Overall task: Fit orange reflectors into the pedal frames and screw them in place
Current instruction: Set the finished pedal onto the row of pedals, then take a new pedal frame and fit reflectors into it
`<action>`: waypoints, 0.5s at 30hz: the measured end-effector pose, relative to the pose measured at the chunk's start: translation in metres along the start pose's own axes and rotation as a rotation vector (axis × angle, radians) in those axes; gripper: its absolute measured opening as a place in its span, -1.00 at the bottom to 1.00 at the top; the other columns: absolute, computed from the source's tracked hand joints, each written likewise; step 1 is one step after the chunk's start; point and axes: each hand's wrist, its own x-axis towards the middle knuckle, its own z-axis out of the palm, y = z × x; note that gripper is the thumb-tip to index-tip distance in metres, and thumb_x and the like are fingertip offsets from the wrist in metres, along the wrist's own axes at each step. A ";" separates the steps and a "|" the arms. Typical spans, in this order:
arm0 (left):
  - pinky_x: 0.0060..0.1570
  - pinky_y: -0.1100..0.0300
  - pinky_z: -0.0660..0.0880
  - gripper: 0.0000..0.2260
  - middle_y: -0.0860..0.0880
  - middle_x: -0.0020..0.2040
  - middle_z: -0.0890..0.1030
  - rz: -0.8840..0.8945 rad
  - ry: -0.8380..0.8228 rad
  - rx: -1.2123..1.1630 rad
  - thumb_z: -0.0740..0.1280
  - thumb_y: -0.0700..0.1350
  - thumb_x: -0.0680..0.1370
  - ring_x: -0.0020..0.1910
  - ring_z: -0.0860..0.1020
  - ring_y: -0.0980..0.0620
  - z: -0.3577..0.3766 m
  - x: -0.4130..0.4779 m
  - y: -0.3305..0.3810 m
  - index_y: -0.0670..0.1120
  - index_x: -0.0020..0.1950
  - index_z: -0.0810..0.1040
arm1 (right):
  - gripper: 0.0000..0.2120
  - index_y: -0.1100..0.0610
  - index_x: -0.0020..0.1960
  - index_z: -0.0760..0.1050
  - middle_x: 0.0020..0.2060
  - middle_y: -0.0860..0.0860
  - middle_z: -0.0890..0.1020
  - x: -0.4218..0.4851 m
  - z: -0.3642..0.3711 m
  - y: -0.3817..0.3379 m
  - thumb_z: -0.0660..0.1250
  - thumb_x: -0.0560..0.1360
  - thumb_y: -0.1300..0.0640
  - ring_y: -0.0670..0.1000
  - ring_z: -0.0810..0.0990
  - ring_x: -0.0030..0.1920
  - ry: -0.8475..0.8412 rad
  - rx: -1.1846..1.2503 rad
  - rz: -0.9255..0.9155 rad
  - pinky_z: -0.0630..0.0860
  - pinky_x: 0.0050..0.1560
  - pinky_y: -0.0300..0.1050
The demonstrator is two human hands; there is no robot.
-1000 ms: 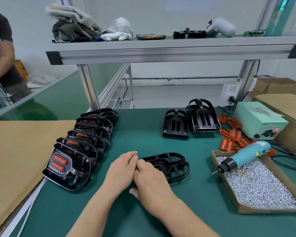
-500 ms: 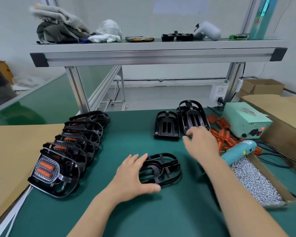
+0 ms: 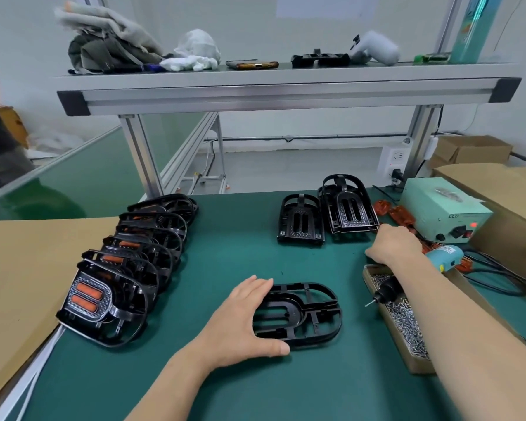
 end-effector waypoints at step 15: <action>0.54 0.19 0.00 0.08 0.37 0.55 -0.03 0.017 0.006 0.021 0.38 0.52 0.22 0.49 -0.24 0.44 0.001 -0.001 0.003 0.16 0.62 0.05 | -0.61 0.23 0.23 0.45 0.12 0.23 0.61 -0.010 -0.017 0.006 0.40 0.42 0.28 0.27 0.55 0.10 0.149 0.414 0.038 0.47 0.05 -0.02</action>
